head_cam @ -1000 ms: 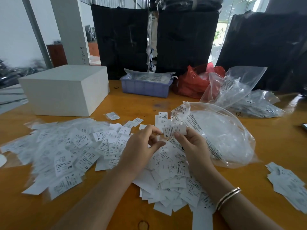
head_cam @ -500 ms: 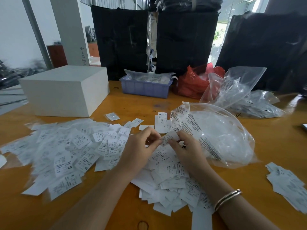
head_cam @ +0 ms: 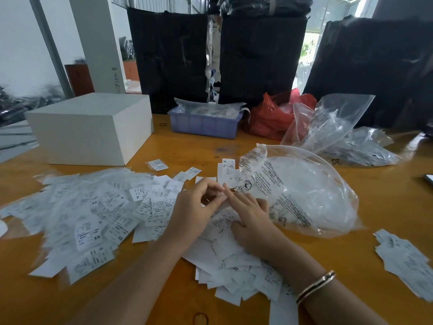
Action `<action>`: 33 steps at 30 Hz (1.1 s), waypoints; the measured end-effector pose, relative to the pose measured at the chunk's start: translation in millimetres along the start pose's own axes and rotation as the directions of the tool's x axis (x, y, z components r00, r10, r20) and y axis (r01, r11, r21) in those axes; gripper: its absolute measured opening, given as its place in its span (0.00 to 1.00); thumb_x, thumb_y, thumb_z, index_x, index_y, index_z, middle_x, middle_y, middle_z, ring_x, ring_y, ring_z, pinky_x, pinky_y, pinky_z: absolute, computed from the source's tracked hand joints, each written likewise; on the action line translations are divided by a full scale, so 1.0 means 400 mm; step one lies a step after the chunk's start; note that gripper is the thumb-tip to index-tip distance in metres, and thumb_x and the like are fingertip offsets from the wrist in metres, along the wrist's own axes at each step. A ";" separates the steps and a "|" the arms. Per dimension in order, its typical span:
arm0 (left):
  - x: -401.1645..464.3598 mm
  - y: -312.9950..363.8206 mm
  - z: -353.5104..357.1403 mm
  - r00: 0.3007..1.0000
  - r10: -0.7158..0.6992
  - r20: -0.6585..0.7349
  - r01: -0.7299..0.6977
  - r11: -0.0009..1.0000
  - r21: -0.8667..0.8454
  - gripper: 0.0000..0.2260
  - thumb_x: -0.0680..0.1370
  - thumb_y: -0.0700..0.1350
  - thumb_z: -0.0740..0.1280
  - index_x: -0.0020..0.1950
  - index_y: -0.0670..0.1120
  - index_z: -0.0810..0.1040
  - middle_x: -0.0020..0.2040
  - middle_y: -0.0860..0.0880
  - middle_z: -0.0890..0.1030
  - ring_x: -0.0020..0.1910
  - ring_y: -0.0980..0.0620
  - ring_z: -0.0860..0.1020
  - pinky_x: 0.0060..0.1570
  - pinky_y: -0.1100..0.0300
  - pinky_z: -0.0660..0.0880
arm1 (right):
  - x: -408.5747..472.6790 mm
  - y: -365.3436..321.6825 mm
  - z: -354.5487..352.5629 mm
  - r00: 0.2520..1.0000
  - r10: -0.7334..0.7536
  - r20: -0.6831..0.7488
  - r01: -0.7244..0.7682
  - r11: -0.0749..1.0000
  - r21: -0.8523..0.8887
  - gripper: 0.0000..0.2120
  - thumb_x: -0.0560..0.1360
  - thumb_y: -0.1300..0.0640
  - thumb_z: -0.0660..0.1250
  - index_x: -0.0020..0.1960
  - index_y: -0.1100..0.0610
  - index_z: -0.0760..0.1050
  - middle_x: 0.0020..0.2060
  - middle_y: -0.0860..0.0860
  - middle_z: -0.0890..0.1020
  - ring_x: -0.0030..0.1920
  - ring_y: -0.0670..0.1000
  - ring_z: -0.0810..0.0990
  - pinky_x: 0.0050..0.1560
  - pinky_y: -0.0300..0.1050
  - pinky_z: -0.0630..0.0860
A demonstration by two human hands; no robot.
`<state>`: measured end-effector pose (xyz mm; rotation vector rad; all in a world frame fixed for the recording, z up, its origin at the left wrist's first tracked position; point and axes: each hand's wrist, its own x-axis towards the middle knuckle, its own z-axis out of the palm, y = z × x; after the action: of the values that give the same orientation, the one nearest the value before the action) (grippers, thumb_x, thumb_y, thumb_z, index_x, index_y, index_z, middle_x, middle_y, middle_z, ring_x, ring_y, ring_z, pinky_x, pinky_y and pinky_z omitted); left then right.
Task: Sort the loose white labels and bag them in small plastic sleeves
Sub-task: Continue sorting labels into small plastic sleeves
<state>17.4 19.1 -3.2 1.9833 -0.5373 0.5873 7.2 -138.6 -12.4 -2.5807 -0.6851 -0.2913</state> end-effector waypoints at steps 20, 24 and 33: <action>0.021 -0.069 -0.072 0.945 -0.204 -0.256 0.325 0.671 0.666 0.09 0.78 0.41 0.65 0.54 0.52 0.79 0.56 0.49 0.79 0.53 0.50 0.73 0.46 0.60 0.67 | -0.026 0.174 -0.103 0.682 0.642 -0.350 -0.715 0.686 -0.134 0.13 0.78 0.54 0.57 0.58 0.53 0.78 0.52 0.52 0.77 0.55 0.54 0.70 0.57 0.50 0.59; 0.024 -0.064 -0.056 0.969 -0.151 -0.196 0.244 0.707 0.664 0.09 0.77 0.40 0.66 0.52 0.52 0.81 0.57 0.49 0.77 0.57 0.49 0.71 0.49 0.60 0.65 | -0.024 0.175 -0.103 0.638 0.636 -0.434 -0.706 0.708 0.000 0.06 0.76 0.53 0.63 0.49 0.50 0.78 0.46 0.49 0.79 0.51 0.53 0.71 0.54 0.49 0.59; 0.010 -0.023 -0.010 0.994 0.016 0.110 -0.052 0.943 0.330 0.06 0.77 0.40 0.66 0.50 0.48 0.81 0.50 0.53 0.79 0.55 0.55 0.71 0.56 0.58 0.70 | -0.028 0.159 -0.109 0.596 0.506 -0.623 -0.554 0.821 0.137 0.09 0.78 0.52 0.64 0.53 0.51 0.82 0.53 0.50 0.82 0.56 0.53 0.74 0.52 0.48 0.56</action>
<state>25.4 26.1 -5.2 2.3397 -0.5668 0.6291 26.4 -213.2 -1.2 -2.3594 0.3640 -0.9410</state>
